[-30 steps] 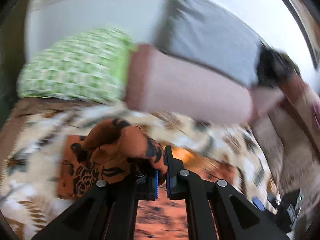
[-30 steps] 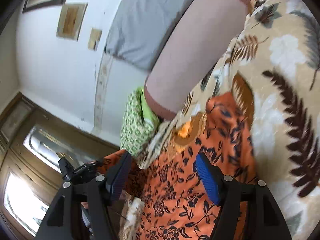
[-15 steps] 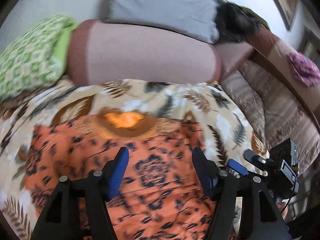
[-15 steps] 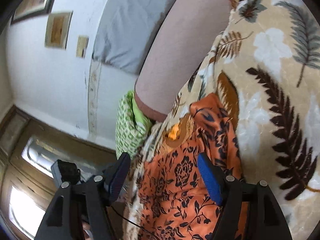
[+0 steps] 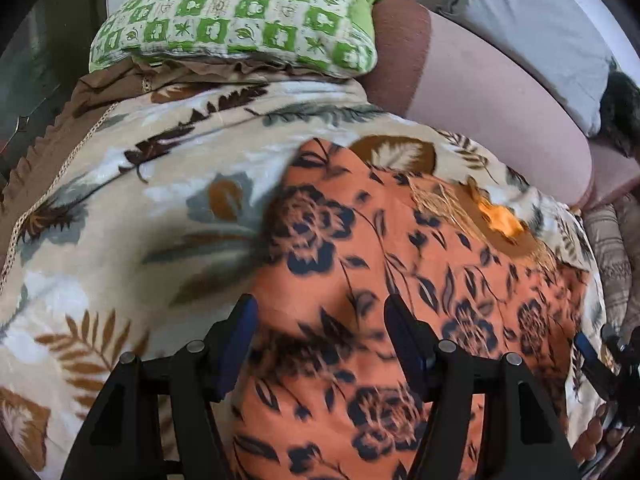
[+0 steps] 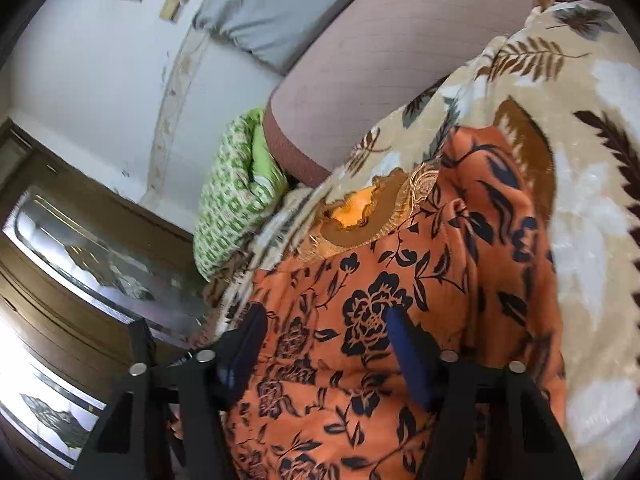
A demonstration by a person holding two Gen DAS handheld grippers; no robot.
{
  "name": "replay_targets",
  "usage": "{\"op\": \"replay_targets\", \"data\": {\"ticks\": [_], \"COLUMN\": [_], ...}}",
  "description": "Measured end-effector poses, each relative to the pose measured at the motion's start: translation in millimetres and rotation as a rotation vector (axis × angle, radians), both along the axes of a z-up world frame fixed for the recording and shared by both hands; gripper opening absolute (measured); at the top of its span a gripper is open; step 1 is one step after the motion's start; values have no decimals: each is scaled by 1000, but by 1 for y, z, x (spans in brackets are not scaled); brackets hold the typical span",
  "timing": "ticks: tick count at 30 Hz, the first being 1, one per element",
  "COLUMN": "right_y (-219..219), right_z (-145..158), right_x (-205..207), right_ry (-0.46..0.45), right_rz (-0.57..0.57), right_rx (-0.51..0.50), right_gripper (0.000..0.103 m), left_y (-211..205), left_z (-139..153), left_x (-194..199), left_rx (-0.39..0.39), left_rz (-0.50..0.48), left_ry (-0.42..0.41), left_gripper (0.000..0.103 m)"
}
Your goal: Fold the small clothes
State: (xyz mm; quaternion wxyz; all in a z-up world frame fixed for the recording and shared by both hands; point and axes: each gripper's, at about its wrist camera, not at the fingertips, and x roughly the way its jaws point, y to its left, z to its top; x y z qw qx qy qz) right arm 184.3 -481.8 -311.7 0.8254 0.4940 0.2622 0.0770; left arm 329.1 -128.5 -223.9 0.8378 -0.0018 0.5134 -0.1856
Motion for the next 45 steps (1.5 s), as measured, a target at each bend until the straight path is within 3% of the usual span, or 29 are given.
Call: {"op": "replay_targets", "data": {"ticks": [4,6,7,10,14,17,21,26,29,30,32,33,35,37,45], "right_y": [-4,-8,-11,-17,-7,9,36,86,117,125,145,152,165,173,180], "right_z": [-22,-46,-54,-47,-6,32,82,137,161,166,179,183,191,197,183], "right_x": [14,22,22,13,-27,-76,-147,-230,-276,-290,-322,-333,-343,-344,-331], "right_ry": [96,212,229,220,133,57,-45,-112,-199,-229,-314,-350,-386,-363,-292], "right_rz": [1,8,2,3,3,-29,-107,-171,-254,-290,-388,-413,-421,-375,-242], "right_rx": [9,23,35,52,-91,-229,-388,-676,-766,-795,-857,-875,-904,-910,-750], "right_gripper": [62,57,43,41,45,58,66,67,69,73,96,101,103,103,103], "left_y": [-19,-33,-38,-48,-46,-42,-36,-18,-4,0,10,16,23,33,80], "left_z": [-19,-36,-40,-37,-4,33,67,108,131,137,146,150,154,156,153], "left_x": [16,18,17,5,-23,-69,-127,-202,-243,-253,-271,-278,-288,-297,-306], "left_rx": [42,147,190,270,247,189,157,158,157,144,110,89,72,76,123], "left_rz": [-24,-34,-49,-99,-137,-192,-251,-296,-303,-316,-328,-328,-320,-298,-208], "left_ry": [13,26,21,-24,-49,-109,-183,-370,-508,-531,-549,-546,-541,-555,-552], "left_gripper": [66,69,72,73,73,73,75,79,82,82,82,83,83,83,83]}}
